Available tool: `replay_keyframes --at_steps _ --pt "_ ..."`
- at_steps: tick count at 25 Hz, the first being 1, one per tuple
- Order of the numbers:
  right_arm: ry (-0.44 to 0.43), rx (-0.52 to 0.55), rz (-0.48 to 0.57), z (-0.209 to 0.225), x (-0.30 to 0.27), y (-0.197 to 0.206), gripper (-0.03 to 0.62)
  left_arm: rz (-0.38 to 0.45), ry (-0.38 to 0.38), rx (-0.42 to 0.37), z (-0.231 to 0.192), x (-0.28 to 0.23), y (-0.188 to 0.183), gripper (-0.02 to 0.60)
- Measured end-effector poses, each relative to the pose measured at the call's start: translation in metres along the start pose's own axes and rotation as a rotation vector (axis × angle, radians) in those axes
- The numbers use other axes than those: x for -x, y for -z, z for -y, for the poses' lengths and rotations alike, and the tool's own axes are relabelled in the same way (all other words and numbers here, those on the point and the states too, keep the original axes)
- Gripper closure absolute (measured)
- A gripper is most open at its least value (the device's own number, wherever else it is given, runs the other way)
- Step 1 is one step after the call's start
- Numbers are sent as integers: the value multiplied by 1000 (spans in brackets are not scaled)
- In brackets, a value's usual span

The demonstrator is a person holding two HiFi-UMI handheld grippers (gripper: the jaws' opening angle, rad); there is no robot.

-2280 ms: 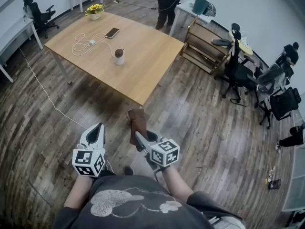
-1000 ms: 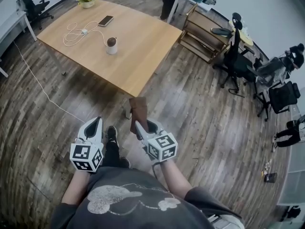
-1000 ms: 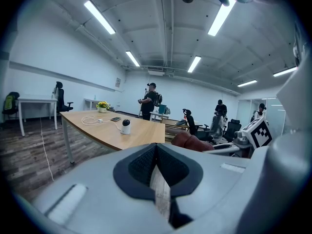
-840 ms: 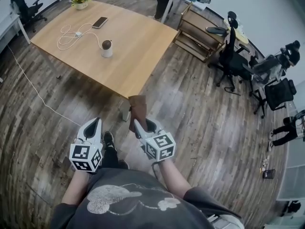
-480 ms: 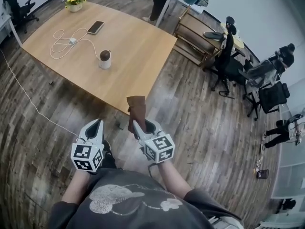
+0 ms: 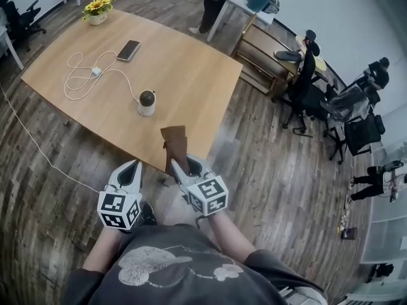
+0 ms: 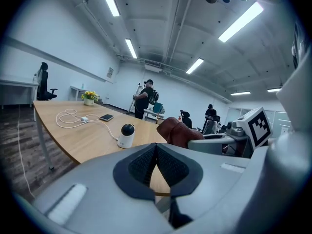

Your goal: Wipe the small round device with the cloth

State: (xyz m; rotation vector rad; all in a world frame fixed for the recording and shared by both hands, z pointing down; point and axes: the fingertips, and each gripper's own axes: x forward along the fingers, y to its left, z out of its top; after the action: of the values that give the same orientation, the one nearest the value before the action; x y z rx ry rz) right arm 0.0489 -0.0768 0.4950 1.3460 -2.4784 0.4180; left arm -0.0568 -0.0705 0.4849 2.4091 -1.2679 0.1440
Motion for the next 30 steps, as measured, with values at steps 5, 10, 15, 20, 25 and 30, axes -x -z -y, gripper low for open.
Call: replay_keyframes --at_steps 5,10,15,20,25,30 --pt "-9 3 8 9 -30 -18 516 -11 -4 -28 -24 -17 -17 563" --pt "-45 4 15 22 -56 -34 516 -8 -60 -23 -44 -32 -31 563" --pt "-108 33 1 45 -90 -57 516 1 -121 -8 -55 -49 -51 563" --pt "-190 119 -40 53 -138 -78 516 6 -179 14 -68 -58 -57 563" --pt "-239 183 -108 52 -182 -85 516 0 -210 24 -77 -62 -56 563" --pt "-267 204 -207 49 -204 -65 516 2 -241 33 -83 -59 -55 563"
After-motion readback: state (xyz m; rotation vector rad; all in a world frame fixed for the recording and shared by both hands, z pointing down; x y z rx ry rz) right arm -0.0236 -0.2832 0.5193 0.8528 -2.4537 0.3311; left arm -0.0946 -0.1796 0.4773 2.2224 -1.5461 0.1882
